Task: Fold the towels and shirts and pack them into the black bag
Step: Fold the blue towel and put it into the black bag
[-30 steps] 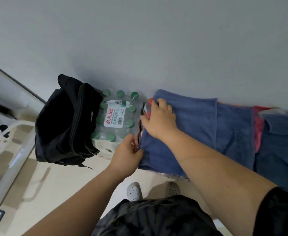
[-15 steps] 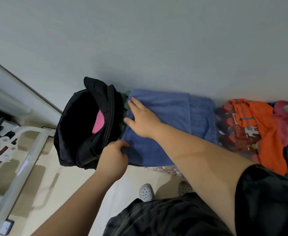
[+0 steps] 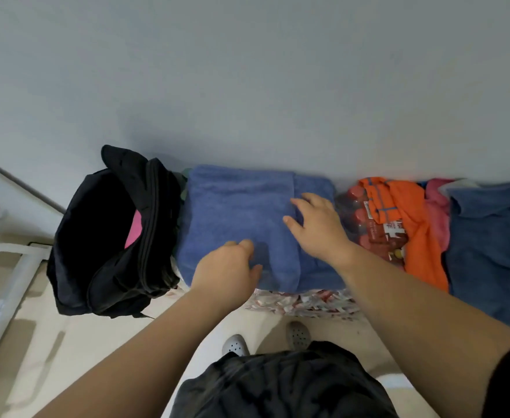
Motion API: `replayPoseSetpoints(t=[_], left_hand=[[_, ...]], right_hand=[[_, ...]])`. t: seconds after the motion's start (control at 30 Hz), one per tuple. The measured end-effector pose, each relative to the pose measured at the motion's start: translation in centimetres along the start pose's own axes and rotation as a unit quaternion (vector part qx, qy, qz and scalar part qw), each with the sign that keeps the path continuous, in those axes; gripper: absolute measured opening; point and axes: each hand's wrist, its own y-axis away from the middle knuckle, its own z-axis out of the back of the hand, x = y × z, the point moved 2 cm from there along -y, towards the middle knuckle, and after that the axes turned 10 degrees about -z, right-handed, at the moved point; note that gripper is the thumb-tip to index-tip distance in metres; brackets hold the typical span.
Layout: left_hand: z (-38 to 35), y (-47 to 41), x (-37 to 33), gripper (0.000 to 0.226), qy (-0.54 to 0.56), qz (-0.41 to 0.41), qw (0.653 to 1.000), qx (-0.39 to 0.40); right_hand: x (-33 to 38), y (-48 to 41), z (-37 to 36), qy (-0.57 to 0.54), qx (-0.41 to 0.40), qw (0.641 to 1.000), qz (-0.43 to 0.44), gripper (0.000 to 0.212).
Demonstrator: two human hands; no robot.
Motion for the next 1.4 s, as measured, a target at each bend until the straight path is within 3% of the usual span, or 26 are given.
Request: replayPoseSetpoints(t=[0.17,0.33,0.5,0.87,0.93,1.27,1.4], left_hand=[[-2.1,-2.8,-5.0,0.034,-0.011,-0.005,1.000,0.000],[-4.1,-3.9,-6.9,0.043,-0.039,0.063,0.997,0.020],[-4.5,-3.6,-8.1,0.034,-0.058,0.120,0.991,0.015],[-5.3,-3.7,-8.8,0.015,-0.082,0.177,0.981,0.021],[-5.6,-3.5,-8.7,0.019,-0.072,0.179,0.981,0.005],[-5.5,-1.9,-7.0,0.012,0.019,0.169,0.981,-0.090],[-2.2,-1.0,-6.8,0.019,0.063,0.187,0.967,-0.160]], right_hand=[[-2.6,-0.6,1.3,0.008,0.038,0.998,0.048,0.052],[-2.0,-2.0,2.1,0.004,0.069,0.994,0.086,0.054],[-0.9,-3.3,2.0,0.022,0.116,0.987,0.112,0.061],[-0.9,-4.2,1.6,0.073,0.098,0.985,0.126,0.065],[-1.1,-4.3,1.4,0.073,0.095,0.984,0.135,0.065],[-1.3,-4.6,1.8,-0.029,0.112,0.982,0.149,0.061],[0.1,-4.6,3.0,-0.168,0.144,0.959,0.175,0.057]])
